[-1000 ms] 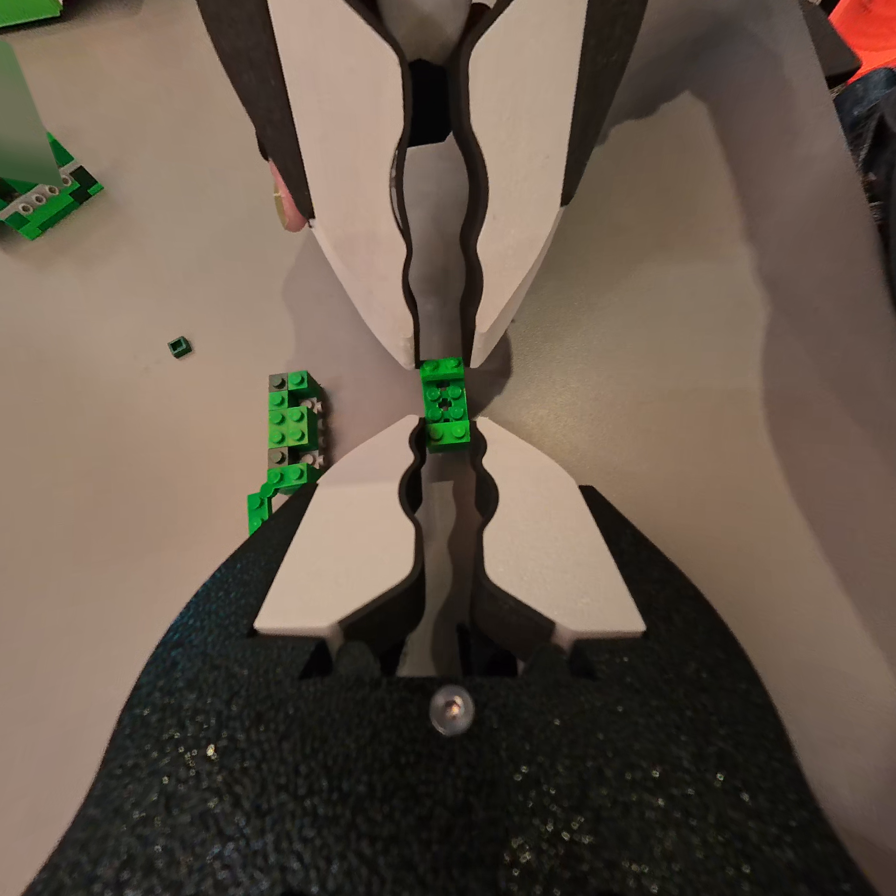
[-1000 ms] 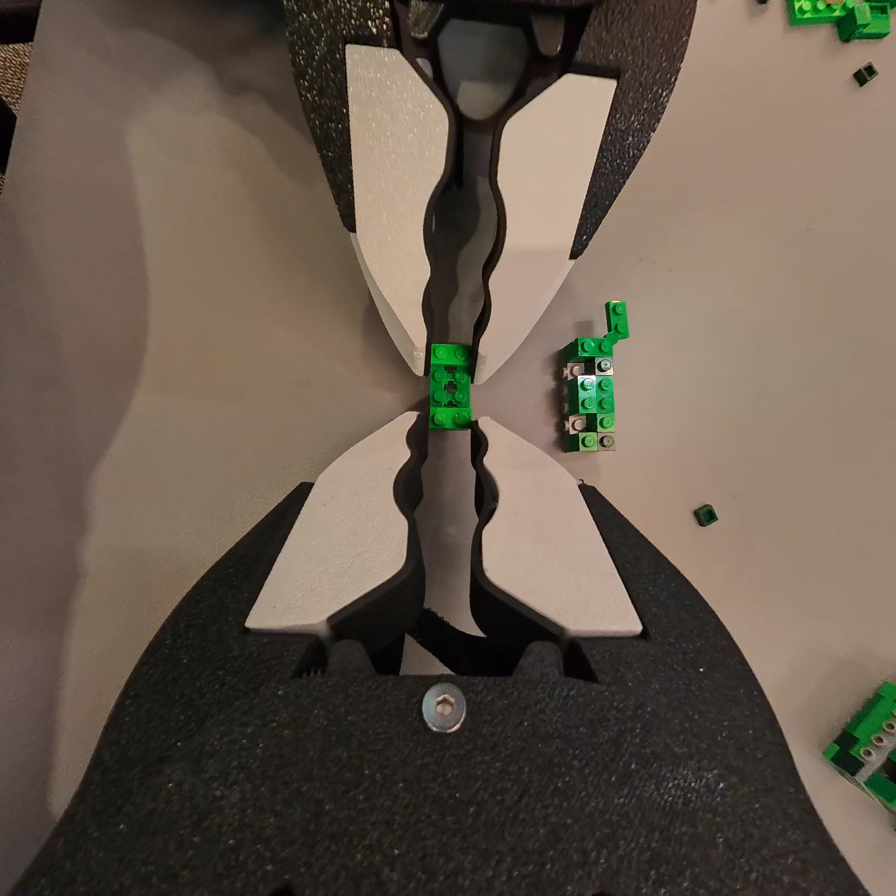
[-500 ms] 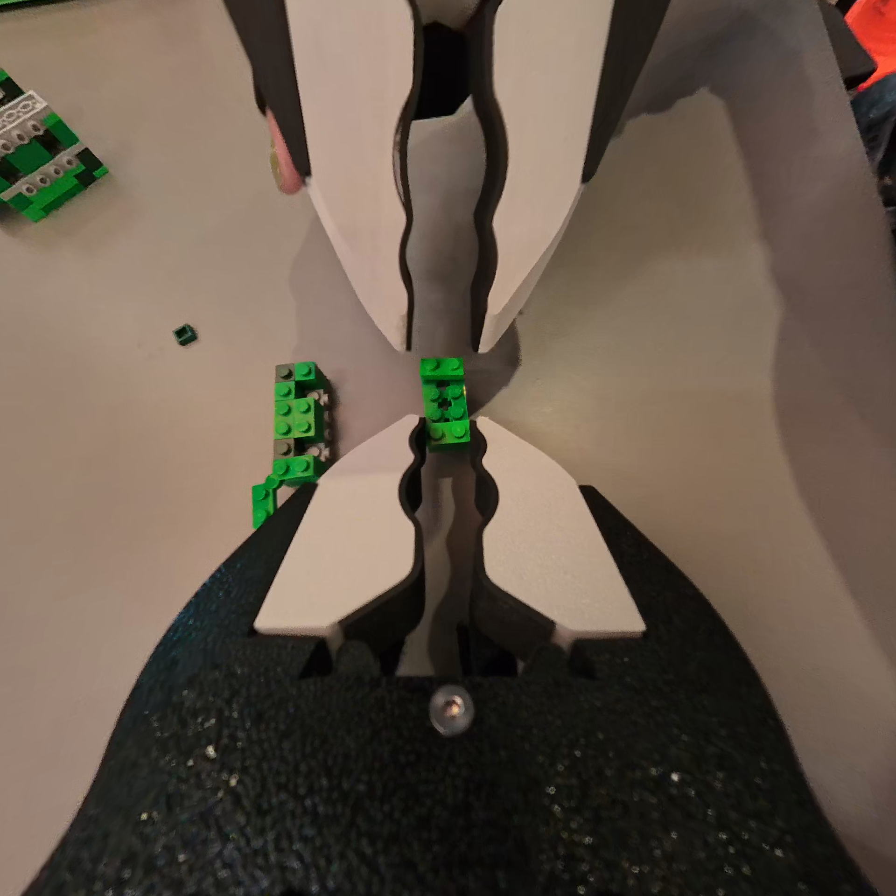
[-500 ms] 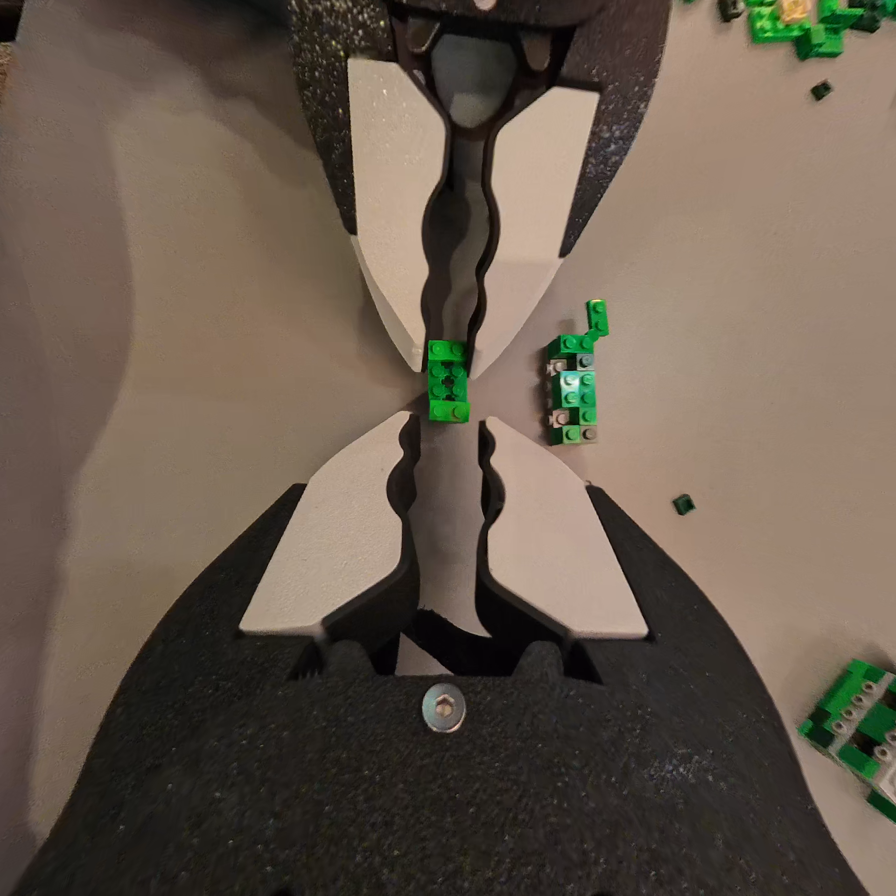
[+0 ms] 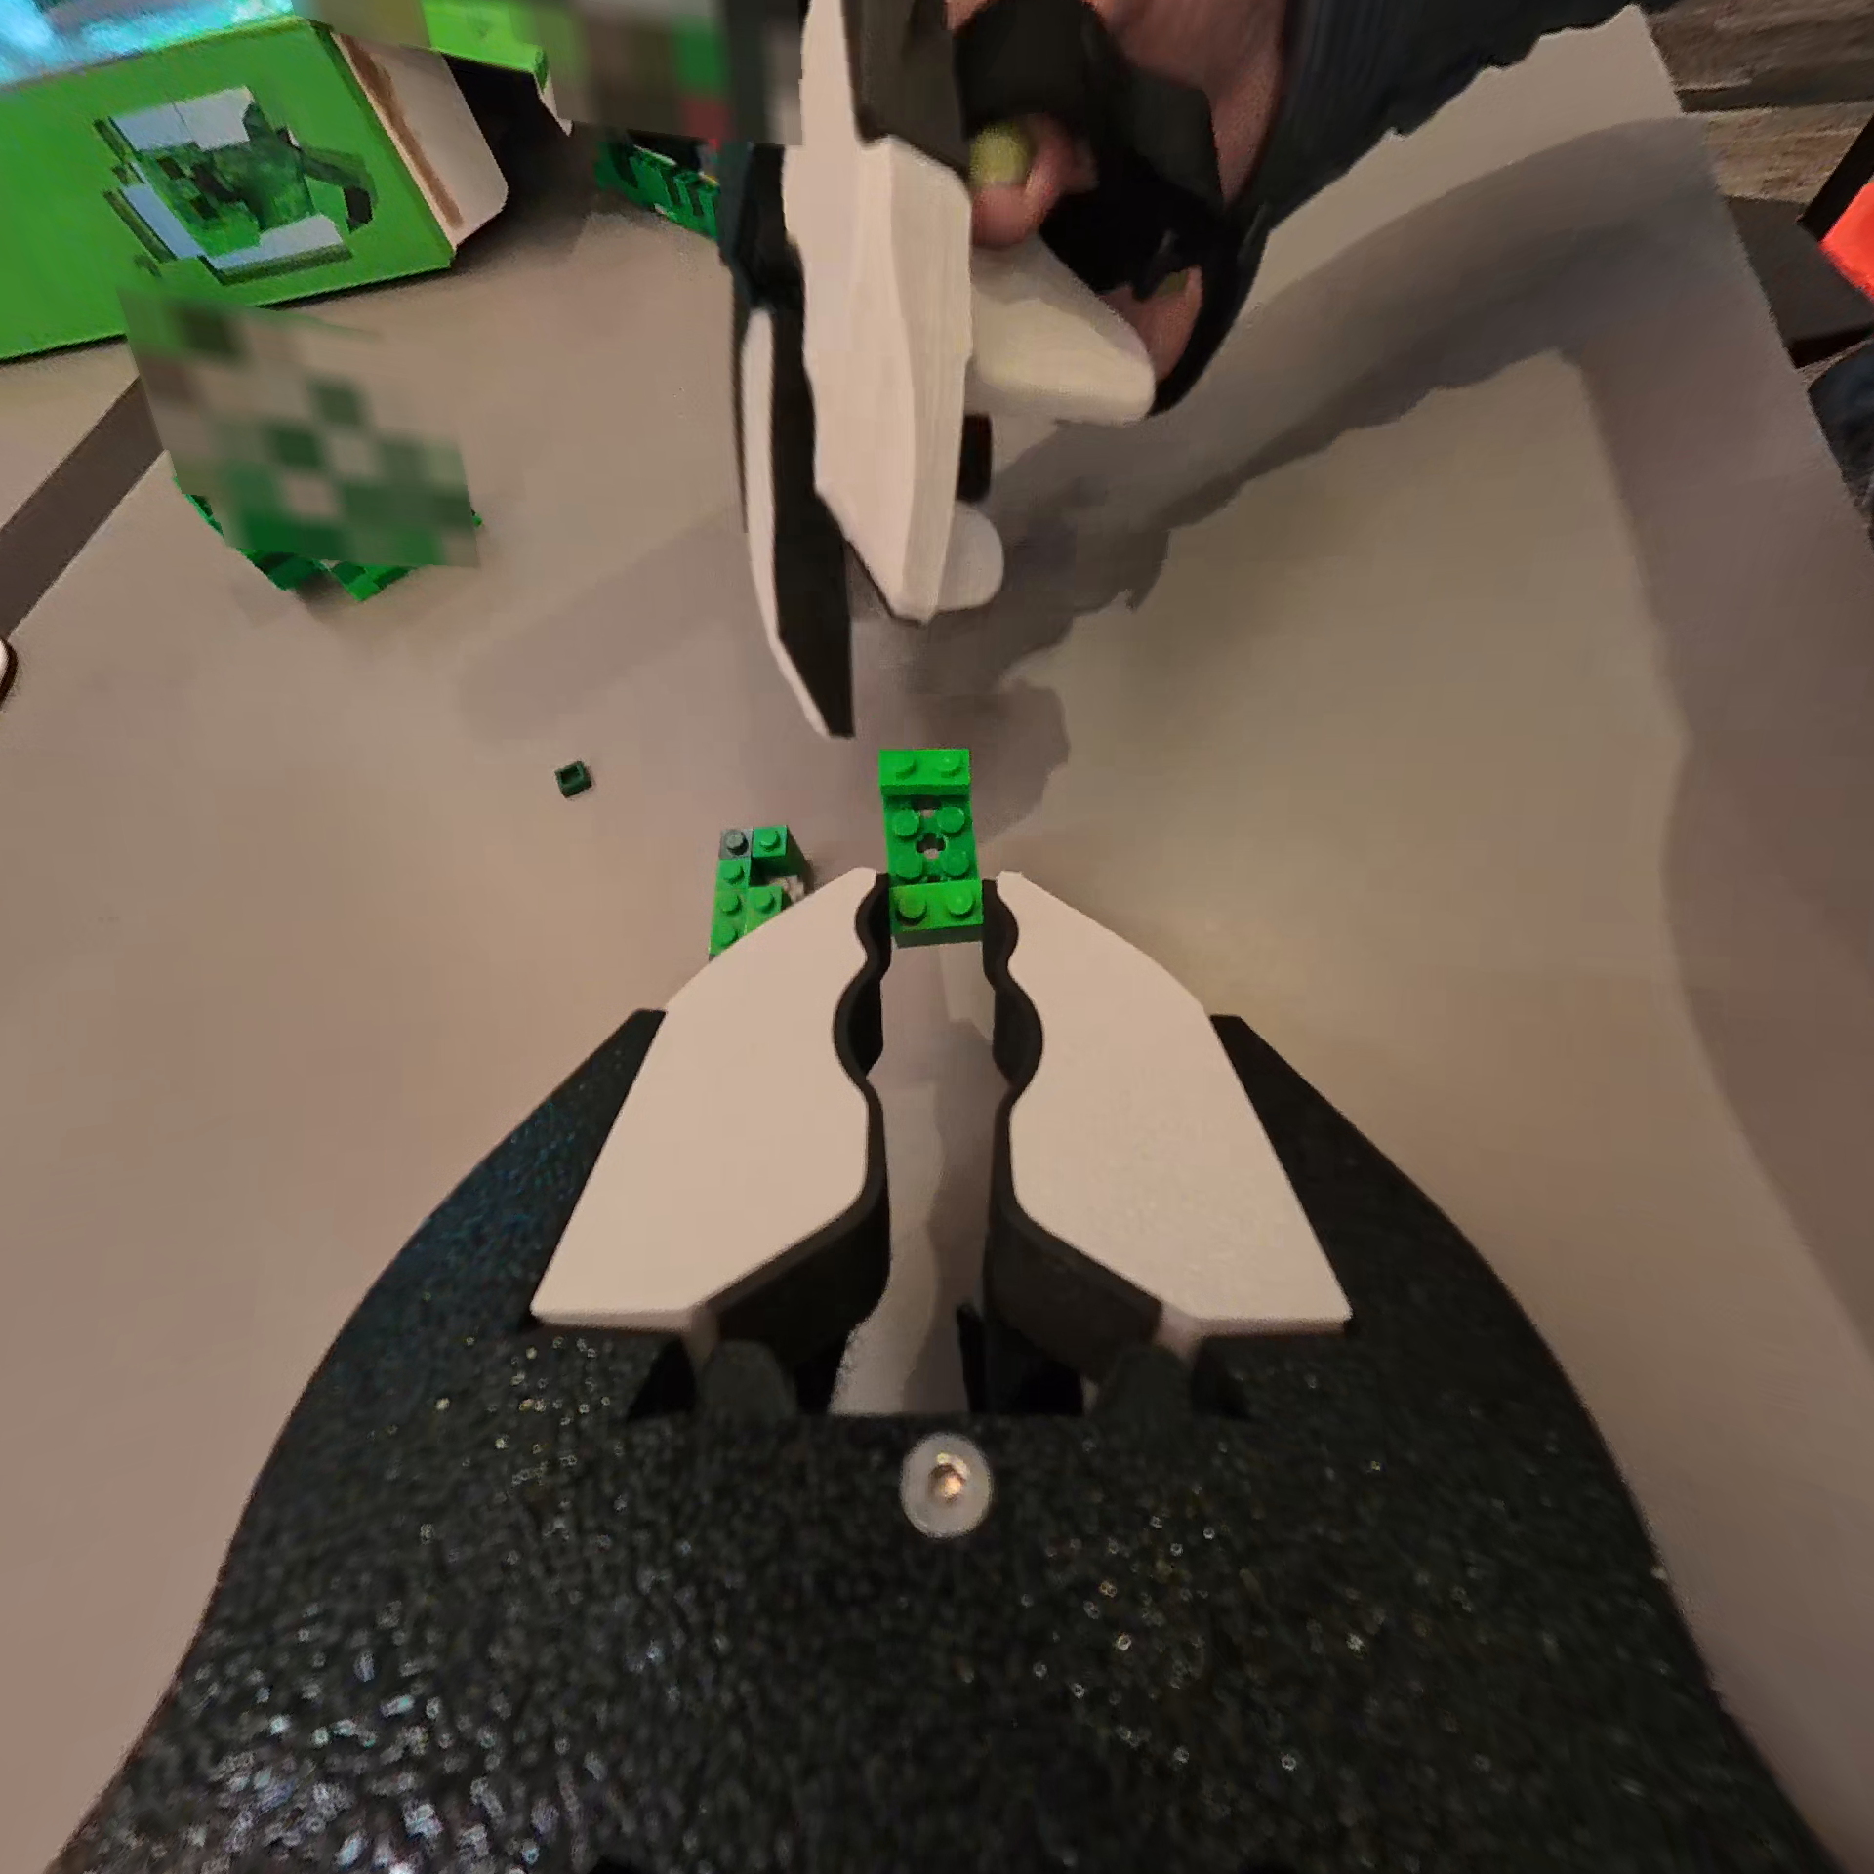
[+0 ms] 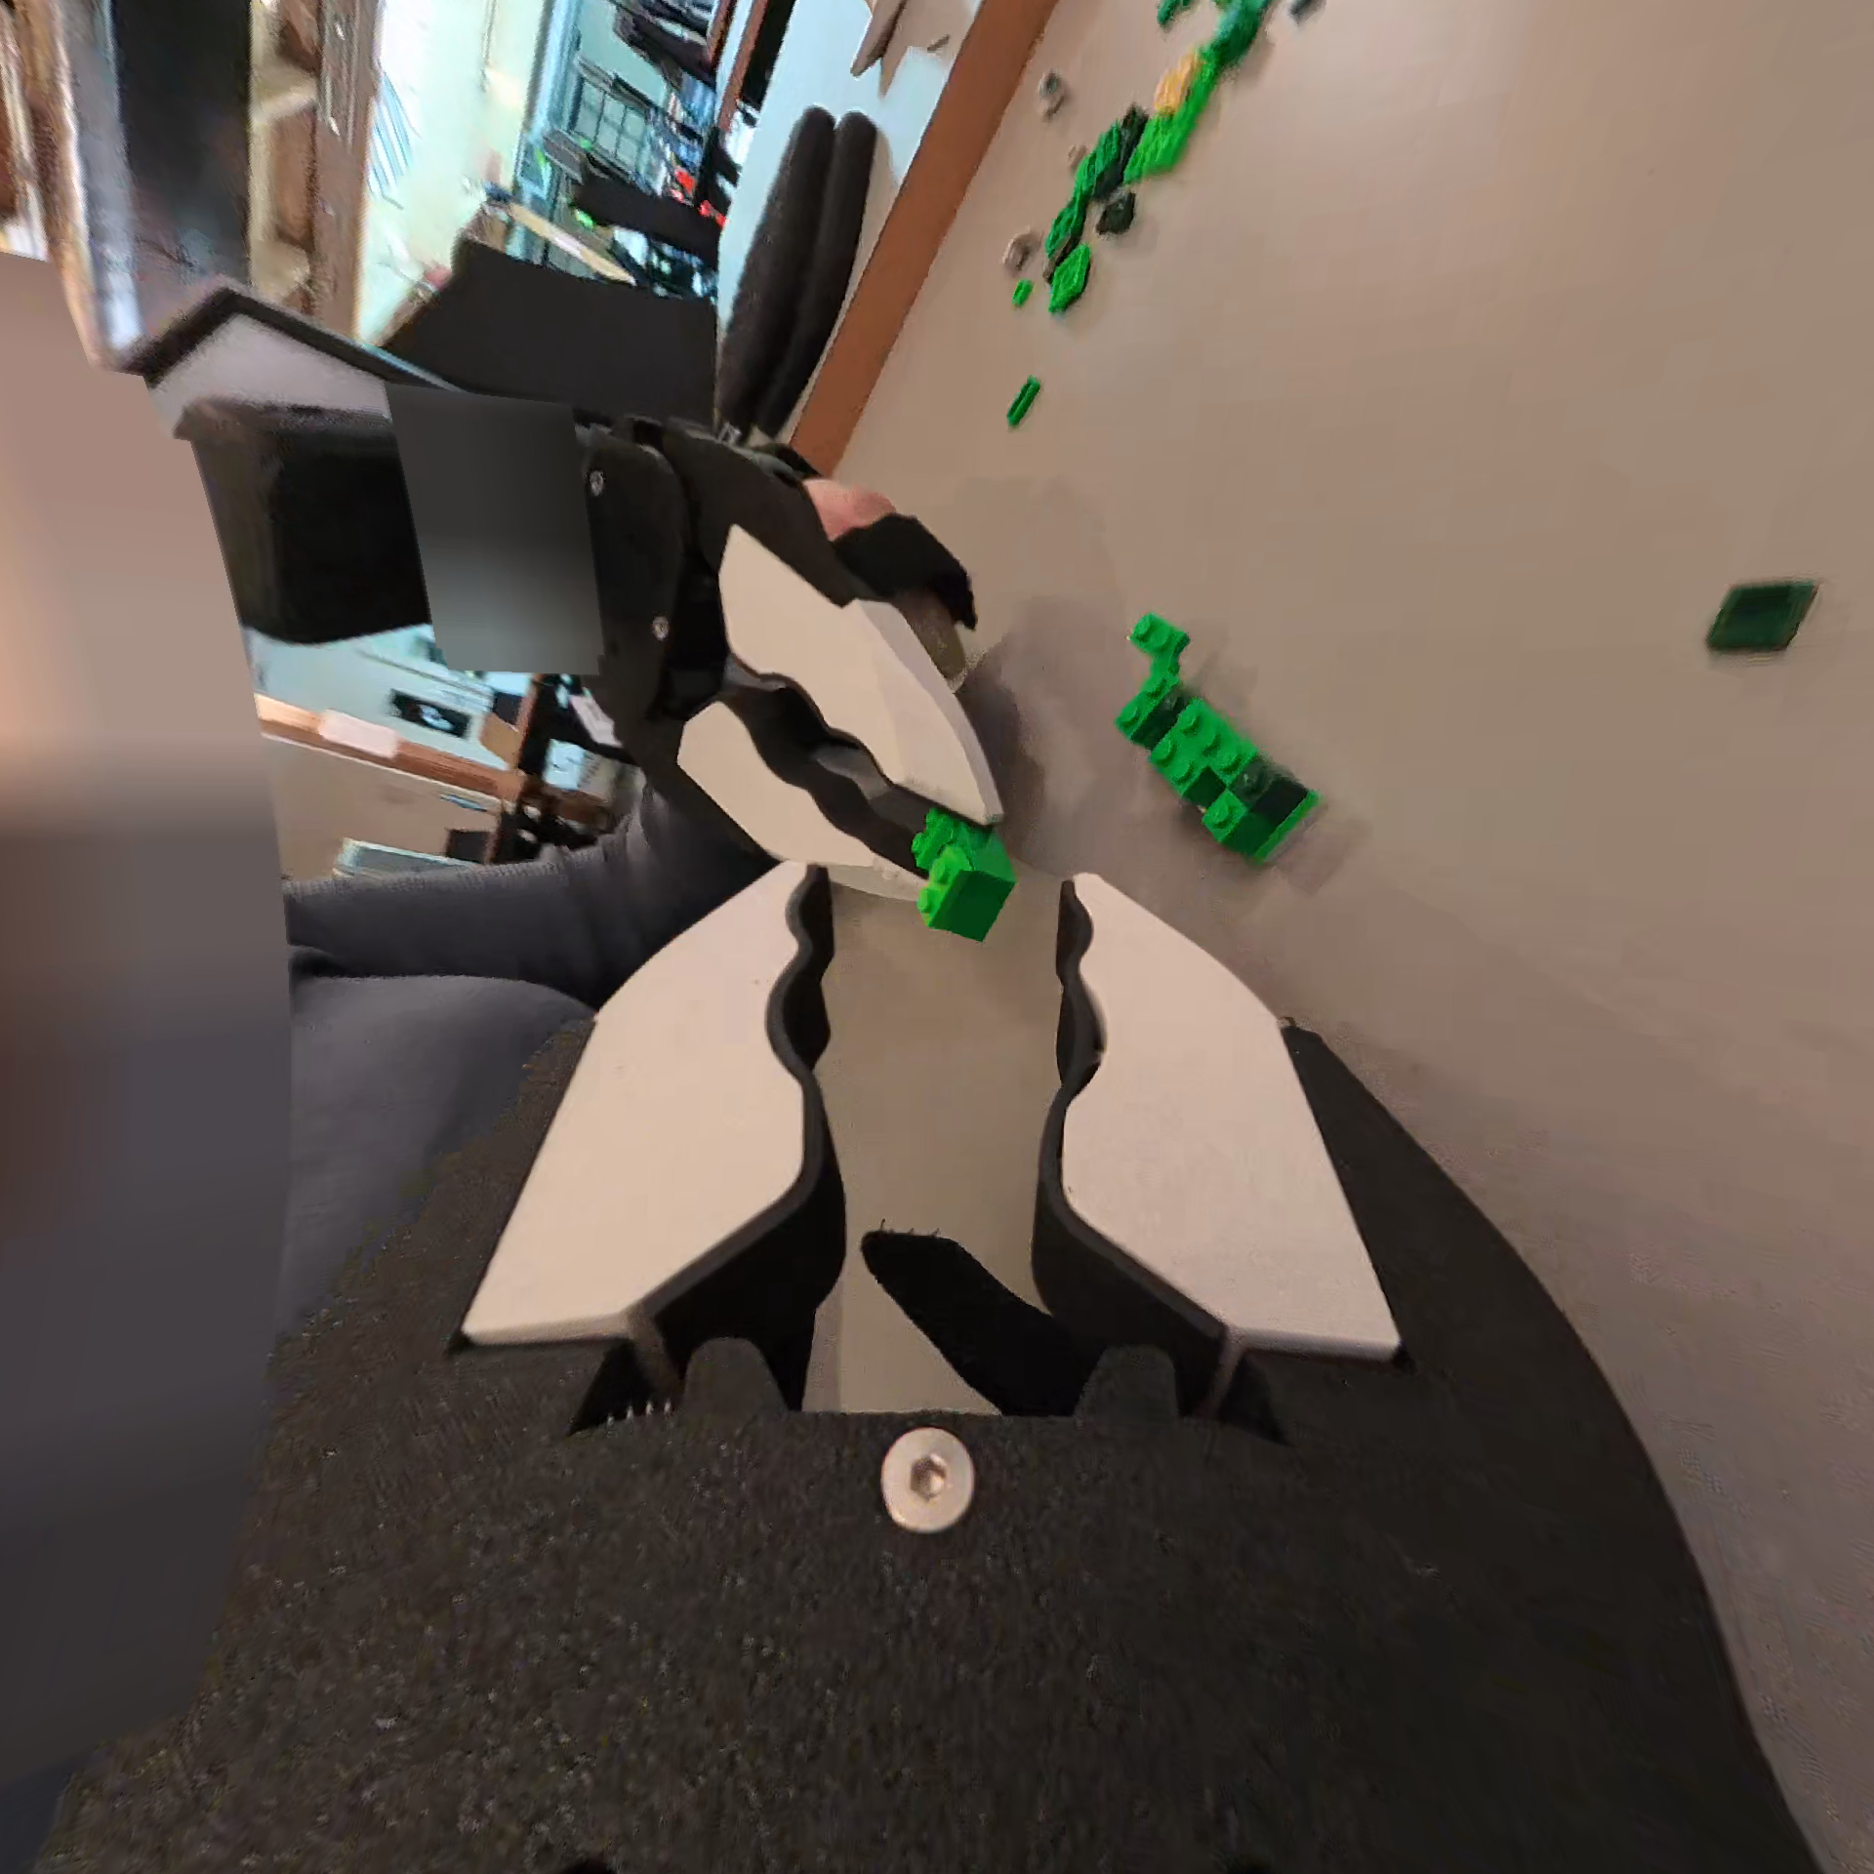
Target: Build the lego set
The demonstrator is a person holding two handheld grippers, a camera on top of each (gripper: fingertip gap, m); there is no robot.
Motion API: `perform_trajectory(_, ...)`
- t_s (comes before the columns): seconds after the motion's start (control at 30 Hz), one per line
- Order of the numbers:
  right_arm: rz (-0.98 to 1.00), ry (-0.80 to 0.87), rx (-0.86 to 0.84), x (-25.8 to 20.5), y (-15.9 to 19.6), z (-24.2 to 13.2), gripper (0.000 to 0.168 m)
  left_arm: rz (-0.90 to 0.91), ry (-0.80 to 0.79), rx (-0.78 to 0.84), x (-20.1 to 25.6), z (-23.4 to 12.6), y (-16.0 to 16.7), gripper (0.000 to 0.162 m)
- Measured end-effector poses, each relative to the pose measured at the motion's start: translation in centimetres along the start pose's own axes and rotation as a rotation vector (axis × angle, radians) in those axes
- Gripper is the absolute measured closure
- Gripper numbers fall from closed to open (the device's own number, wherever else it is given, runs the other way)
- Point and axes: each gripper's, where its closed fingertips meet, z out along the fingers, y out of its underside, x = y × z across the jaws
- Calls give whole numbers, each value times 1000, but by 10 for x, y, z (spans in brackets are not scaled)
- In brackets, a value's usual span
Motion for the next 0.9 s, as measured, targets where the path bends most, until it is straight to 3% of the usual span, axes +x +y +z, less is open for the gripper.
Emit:
perform_trajectory(0.33, 193, -123, 20, 1, 8, 11, 138, 3, 3, 22, 1, -1, -4, 145)
perform_trajectory(0.6, 184, -110, -4, 2, 13, 15, 152, 13, 10, 9, 3, 2, -2, 146)
perform_trajectory(0.9, 177, -80, -80, 4, 21, 16, 153, 80, 12, -25, 8, 5, 1, 146)
